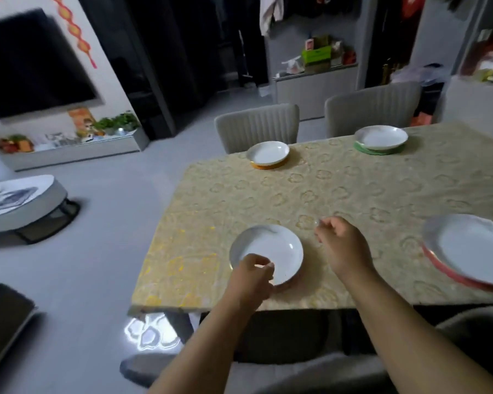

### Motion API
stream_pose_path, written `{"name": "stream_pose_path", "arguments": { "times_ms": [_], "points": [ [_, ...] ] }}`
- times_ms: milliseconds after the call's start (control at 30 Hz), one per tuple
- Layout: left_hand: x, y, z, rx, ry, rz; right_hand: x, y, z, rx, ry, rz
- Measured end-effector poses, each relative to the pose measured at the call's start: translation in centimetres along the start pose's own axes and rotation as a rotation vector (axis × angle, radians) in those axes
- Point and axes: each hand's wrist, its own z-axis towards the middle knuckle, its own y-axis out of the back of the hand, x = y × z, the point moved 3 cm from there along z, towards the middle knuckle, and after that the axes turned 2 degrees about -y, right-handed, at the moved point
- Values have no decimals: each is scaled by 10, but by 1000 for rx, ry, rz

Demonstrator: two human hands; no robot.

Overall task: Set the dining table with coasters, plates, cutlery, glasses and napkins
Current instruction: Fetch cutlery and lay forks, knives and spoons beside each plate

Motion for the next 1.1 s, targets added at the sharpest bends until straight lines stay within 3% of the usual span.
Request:
{"name": "stream_pose_path", "arguments": {
  "times_ms": [300,600,800,1100],
  "points": [
    [68,219,-80,-247,-111,73,110,-175,-111,242,107,181],
    [117,358,-103,-468,-117,245,191,-286,-143,320,219,156],
    [138,434,-64,-550,-62,404,234,-363,-121,365,293,89],
    [125,551,61,-528,-35,552,291,-477,-24,362,318,10]
  ]
}}
